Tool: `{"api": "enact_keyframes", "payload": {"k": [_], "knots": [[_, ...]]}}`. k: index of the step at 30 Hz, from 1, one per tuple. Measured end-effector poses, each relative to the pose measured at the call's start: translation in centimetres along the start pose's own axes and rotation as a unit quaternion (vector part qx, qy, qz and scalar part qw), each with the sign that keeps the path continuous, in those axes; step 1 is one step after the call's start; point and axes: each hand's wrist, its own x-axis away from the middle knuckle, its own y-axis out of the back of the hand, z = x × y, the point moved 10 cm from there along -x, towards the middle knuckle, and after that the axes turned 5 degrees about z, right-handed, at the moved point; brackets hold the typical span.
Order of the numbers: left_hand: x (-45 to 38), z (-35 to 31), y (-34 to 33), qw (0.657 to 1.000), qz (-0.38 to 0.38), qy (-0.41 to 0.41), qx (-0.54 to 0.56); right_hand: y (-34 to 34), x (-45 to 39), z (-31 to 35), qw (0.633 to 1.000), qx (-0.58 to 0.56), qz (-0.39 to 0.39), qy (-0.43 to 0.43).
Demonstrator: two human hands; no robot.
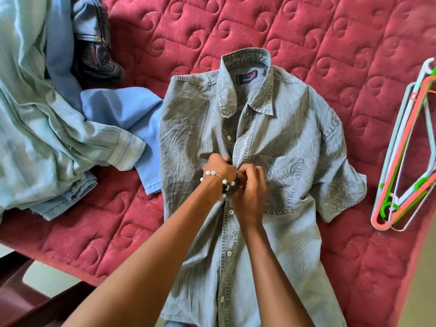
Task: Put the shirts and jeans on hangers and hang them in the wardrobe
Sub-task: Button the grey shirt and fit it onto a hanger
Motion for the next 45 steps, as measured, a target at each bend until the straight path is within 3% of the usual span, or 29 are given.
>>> {"api": "enact_keyframes", "payload": {"k": [4,6,8,10,12,14,16,17,18,19,21,23,25,26,28,30,32,34,39,41,45], "knots": [[0.8,-1.4,-0.1,0.996,-0.004,-0.077,-0.046,-1.0,-0.4,-3.3,0.988,-0.090,0.028,-0.120],[1.3,-2.2,0.0,0.988,-0.002,-0.132,-0.077,-1.0,-0.7,-4.0,0.985,-0.077,0.064,-0.143],[1.7,-2.8,-0.2,0.979,-0.002,-0.166,-0.116,-0.8,-1.3,-3.5,0.988,-0.036,0.093,-0.121],[1.7,-2.9,-0.2,0.976,-0.012,-0.168,-0.138,-0.2,-1.7,-1.6,0.994,0.051,0.087,-0.037],[1.5,-2.6,-0.1,0.984,-0.023,-0.135,-0.117,-0.1,-1.2,0.4,0.984,0.161,0.063,0.037],[1.3,-1.9,0.2,0.993,-0.026,-0.101,-0.058,-0.2,-0.4,1.2,0.977,0.205,0.038,0.052],[1.6,-2.3,-0.1,0.990,-0.010,-0.134,-0.053,0.2,-0.4,-0.2,0.989,0.145,0.024,-0.019],[1.8,-2.8,-0.3,0.982,0.001,-0.172,-0.082,0.2,-0.6,-1.8,0.992,0.066,0.034,-0.100],[2.1,-3.3,-0.4,0.970,0.003,-0.208,-0.129,-0.4,-0.5,-3.7,0.976,-0.038,0.058,-0.205],[2.4,-3.6,-0.3,0.955,-0.004,-0.233,-0.185,-1.4,0.1,-5.3,0.937,-0.140,0.085,-0.309],[2.8,-4.2,0.3,0.921,-0.041,-0.251,-0.295,-2.3,1.1,-6.5,0.875,-0.202,0.129,-0.420],[3.5,-5.7,1.8,0.894,-0.111,-0.281,-0.332,-1.2,-0.3,-6.1,0.899,-0.075,0.165,-0.399],[4.6,-7.8,3.3,0.879,-0.177,-0.340,-0.286,1.7,-3.0,-4.2,0.940,0.111,0.104,-0.307],[4.8,-8.8,3.7,0.872,-0.191,-0.365,-0.263,2.8,-4.2,-2.7,0.956,0.136,0.049,-0.256],[4.4,-10.8,3.6,0.865,-0.179,-0.392,-0.259,3.5,-6.1,0.3,0.986,0.066,-0.028,-0.151],[2.7,-11.7,3.0,0.870,-0.139,-0.365,-0.301,2.1,-7.5,2.3,0.997,0.042,-0.014,-0.057],[-0.3,-10.5,3.1,0.885,-0.124,-0.287,-0.346,-0.4,-8.3,2.6,0.992,0.114,0.053,-0.026],[-2.3,-8.5,4.0,0.911,-0.115,-0.224,-0.327,-2.1,-8.6,0.7,0.974,0.194,0.101,-0.062],[-3.3,-6.7,5.1,0.949,-0.116,-0.194,-0.221,-1.6,-8.7,-1.4,0.955,0.244,0.070,-0.155],[-3.7,-6.2,5.1,0.959,-0.115,-0.175,-0.190,-1.0,-8.8,-1.7,0.960,0.208,0.047,-0.181],[-4.5,-5.6,5.2,0.975,-0.095,-0.134,-0.149,-0.1,-8.0,-3.8,0.964,0.013,0.052,-0.260]]}}
